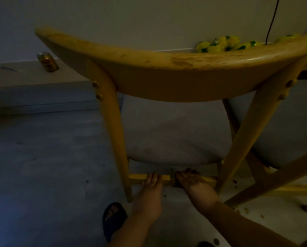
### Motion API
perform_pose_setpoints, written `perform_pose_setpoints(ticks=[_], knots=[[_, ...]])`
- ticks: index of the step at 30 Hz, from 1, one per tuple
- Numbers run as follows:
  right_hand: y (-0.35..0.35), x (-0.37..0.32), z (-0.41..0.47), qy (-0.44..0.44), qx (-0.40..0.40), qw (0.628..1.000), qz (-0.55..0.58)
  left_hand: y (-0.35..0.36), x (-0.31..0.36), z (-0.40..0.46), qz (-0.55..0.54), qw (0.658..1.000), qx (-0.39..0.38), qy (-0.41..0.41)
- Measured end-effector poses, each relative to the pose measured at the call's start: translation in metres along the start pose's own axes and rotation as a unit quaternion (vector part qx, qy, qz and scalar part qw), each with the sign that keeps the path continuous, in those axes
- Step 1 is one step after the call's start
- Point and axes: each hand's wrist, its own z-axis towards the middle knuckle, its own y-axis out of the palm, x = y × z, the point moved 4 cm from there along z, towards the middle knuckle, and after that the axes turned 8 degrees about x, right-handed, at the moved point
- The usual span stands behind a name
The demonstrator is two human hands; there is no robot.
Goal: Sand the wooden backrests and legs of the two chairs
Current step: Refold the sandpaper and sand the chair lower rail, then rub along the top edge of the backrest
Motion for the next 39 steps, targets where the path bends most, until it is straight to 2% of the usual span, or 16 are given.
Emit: perform_pose_setpoints(ticks=[2,5,7,8,9,10,12,14,16,18,22,25,29,34,36,39], knots=[[-0.007,0.003,0.004,0.025,0.001,0.999,0.031,-0.008,-0.006,-0.004,-0.076,0.996,0.04,-0.005],[-0.026,-0.002,0.002,0.105,-0.02,0.986,0.131,-0.026,-0.02,-0.019,-0.152,0.979,0.107,-0.086],[-0.048,-0.008,-0.006,0.214,0.024,0.944,0.25,-0.033,-0.022,-0.029,-0.204,0.961,0.102,-0.156],[-0.058,-0.014,-0.011,0.279,0.03,0.898,0.34,-0.037,-0.019,-0.034,-0.258,0.943,0.08,-0.195],[-0.07,-0.021,-0.014,0.334,0.031,0.833,0.44,-0.042,-0.013,-0.04,-0.333,0.91,0.053,-0.241],[-0.08,-0.028,-0.017,0.378,0.031,0.76,0.528,-0.046,-0.002,-0.046,-0.429,0.857,0.026,-0.283],[-0.109,-0.042,-0.023,0.417,0.025,0.655,0.629,-0.06,0.025,-0.063,-0.603,0.727,-0.02,-0.328],[-0.145,-0.056,-0.028,0.4,0.007,0.612,0.682,-0.084,0.049,-0.079,-0.698,0.649,-0.021,-0.304],[-0.183,-0.068,-0.033,0.369,0.004,0.597,0.712,-0.115,0.067,-0.097,-0.742,0.623,0.006,-0.25],[-0.219,-0.077,-0.041,0.351,0.016,0.601,0.718,-0.15,0.082,-0.118,-0.746,0.637,0.06,-0.181],[-0.281,-0.095,-0.057,0.334,0.062,0.606,0.719,-0.217,0.105,-0.162,-0.652,0.719,0.224,-0.087],[-0.32,-0.109,-0.069,0.298,0.094,0.616,0.724,-0.253,0.12,-0.194,-0.615,0.725,0.305,-0.064],[-0.359,-0.116,-0.081,0.234,0.096,0.624,0.739,-0.287,0.137,-0.226,-0.579,0.738,0.346,-0.023],[-0.395,-0.126,-0.094,0.157,0.057,0.594,0.787,-0.317,0.157,-0.259,-0.506,0.769,0.39,0.018],[-0.406,-0.127,-0.098,0.148,0.063,0.593,0.789,-0.326,0.167,-0.27,-0.49,0.768,0.41,0.038],[-0.42,-0.129,-0.103,0.129,0.093,0.618,0.77,-0.331,0.18,-0.278,-0.524,0.753,0.394,0.06]])
